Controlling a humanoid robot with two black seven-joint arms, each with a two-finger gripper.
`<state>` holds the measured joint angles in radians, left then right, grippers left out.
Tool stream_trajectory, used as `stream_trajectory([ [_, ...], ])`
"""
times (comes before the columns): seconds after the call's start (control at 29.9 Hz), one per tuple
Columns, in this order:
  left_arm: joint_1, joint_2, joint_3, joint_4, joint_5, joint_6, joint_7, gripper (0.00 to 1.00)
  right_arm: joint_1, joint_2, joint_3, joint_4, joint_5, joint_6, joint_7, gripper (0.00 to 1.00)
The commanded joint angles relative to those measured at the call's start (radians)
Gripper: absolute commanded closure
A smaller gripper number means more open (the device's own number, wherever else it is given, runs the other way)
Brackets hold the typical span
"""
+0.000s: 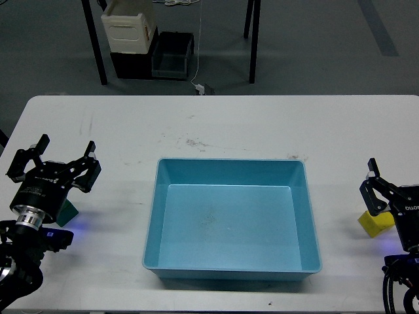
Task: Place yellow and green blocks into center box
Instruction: 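Raise the right gripper away from the yellow cube and reposition it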
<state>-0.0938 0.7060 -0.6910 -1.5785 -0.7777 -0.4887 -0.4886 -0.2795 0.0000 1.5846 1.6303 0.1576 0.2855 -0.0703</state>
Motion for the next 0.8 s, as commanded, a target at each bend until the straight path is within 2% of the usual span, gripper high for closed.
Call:
stream_trajectory([
  [0.0,0.002,-0.011,-0.010,0.000,0.000,0.000,0.000,0.00,0.000,0.000,0.002,-0.006,-0.001,0.027,0.001,0.00],
  [0.44,0.006,-0.019,-0.010,0.006,0.000,0.000,0.000,0.00,0.031,0.000,0.026,-0.038,-0.071,0.061,0.001,0.00],
  [0.6,0.006,-0.019,-0.010,0.008,0.000,0.000,0.000,0.00,0.074,0.000,0.070,-0.050,-0.367,0.060,0.003,0.00],
  [0.77,0.008,-0.019,-0.010,0.008,0.000,0.000,0.000,0.00,0.190,-0.104,0.074,-0.073,-0.657,0.057,0.000,0.00],
])
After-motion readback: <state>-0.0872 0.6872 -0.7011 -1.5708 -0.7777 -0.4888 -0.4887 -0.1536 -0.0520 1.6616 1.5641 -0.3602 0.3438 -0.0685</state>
